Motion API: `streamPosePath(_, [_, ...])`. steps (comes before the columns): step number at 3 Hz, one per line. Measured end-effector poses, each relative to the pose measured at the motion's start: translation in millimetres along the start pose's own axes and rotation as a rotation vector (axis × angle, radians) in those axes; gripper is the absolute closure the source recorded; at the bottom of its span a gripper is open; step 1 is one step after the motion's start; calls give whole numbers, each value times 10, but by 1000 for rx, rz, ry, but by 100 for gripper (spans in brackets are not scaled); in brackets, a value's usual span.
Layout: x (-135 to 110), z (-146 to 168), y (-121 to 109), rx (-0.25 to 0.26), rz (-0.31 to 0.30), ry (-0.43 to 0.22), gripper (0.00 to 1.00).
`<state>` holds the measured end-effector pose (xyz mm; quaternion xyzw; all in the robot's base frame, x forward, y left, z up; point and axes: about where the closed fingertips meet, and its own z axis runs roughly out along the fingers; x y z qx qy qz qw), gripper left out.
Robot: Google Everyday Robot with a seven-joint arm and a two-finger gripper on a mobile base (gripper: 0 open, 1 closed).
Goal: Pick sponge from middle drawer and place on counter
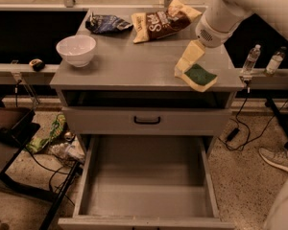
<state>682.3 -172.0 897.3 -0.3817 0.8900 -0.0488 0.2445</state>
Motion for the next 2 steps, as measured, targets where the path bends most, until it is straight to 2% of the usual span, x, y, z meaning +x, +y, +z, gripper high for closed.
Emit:
streamPosePath(1, [-26,-57,20,-51,4,-66,0])
streamPosePath(2, [76,-526,90,-95,-22,-304,0])
